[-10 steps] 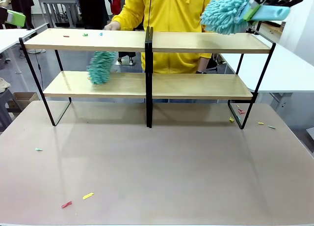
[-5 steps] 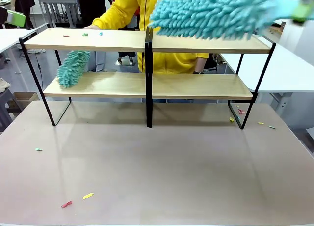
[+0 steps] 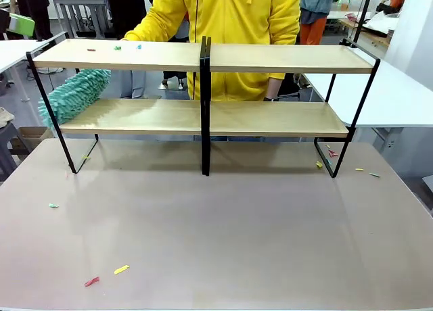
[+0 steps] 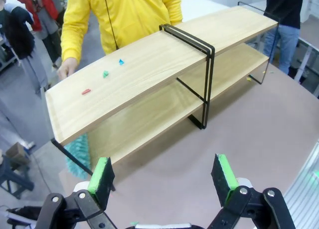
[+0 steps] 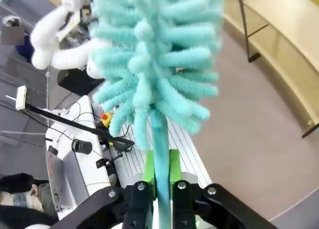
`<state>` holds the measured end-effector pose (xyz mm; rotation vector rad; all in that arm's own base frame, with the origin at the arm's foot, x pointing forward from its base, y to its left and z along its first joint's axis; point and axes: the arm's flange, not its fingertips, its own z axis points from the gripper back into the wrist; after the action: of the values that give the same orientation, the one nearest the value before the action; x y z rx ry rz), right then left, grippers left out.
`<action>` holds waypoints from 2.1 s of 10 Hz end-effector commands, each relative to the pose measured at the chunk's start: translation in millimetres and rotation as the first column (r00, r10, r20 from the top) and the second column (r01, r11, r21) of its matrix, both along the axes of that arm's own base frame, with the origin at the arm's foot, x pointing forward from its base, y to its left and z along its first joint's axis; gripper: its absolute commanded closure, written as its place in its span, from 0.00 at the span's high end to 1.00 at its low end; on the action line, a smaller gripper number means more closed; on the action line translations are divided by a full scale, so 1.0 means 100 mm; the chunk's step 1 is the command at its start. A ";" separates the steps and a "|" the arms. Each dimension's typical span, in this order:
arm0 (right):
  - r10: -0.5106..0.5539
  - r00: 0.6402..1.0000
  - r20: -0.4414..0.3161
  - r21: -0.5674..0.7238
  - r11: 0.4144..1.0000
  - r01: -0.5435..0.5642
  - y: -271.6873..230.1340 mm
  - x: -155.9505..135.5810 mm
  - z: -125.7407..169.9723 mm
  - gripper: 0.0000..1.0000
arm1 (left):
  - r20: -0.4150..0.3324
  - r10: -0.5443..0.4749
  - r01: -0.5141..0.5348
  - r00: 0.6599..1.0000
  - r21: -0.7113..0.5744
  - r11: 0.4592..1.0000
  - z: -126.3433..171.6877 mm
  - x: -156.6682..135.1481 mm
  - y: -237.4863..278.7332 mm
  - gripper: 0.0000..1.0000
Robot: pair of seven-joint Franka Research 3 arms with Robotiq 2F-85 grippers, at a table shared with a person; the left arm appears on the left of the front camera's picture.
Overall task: Clean the shelves.
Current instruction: Clean another randomly selected level of the Shelf with the Duster, then place the Duster on the table.
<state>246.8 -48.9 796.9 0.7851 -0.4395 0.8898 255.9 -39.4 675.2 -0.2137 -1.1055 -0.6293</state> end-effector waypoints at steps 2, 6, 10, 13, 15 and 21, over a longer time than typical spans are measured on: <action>0.111 0.990 -0.086 -0.100 0.988 -0.119 0.28 0.14 0.00 0.12 | 0.004 -0.001 0.001 1.000 -0.003 1.000 -0.01 0.02 0.00 1.00; 0.111 0.990 -0.086 -0.100 0.988 -0.119 0.28 0.14 0.00 0.12 | 0.004 -0.001 0.001 1.000 -0.003 1.000 -0.01 0.02 0.00 1.00; 0.111 0.990 -0.086 -0.100 0.988 -0.119 0.28 0.14 0.00 0.12 | 0.004 -0.001 0.001 1.000 -0.003 1.000 -0.01 0.02 0.00 1.00; 0.139 0.893 -0.428 -0.352 0.884 -0.307 0.74 0.26 -0.70 0.12 | -0.231 -0.057 0.019 0.971 -0.165 0.986 -0.32 0.11 -0.12 1.00; 0.103 0.781 -0.616 -0.394 0.818 -0.419 1.04 0.52 -1.85 0.12 | -0.601 -0.017 -0.246 0.799 -0.353 0.903 -1.37 0.26 0.23 1.00; 0.120 0.662 -0.740 -0.174 0.916 -0.361 0.61 0.91 -3.36 0.12 | -0.872 -0.306 -0.572 0.383 -0.484 0.663 -3.78 -0.05 0.46 1.00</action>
<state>332.8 15.0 450.3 0.7916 0.6131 0.8042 362.7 65.6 411.1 -1.0581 -0.1929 0.2180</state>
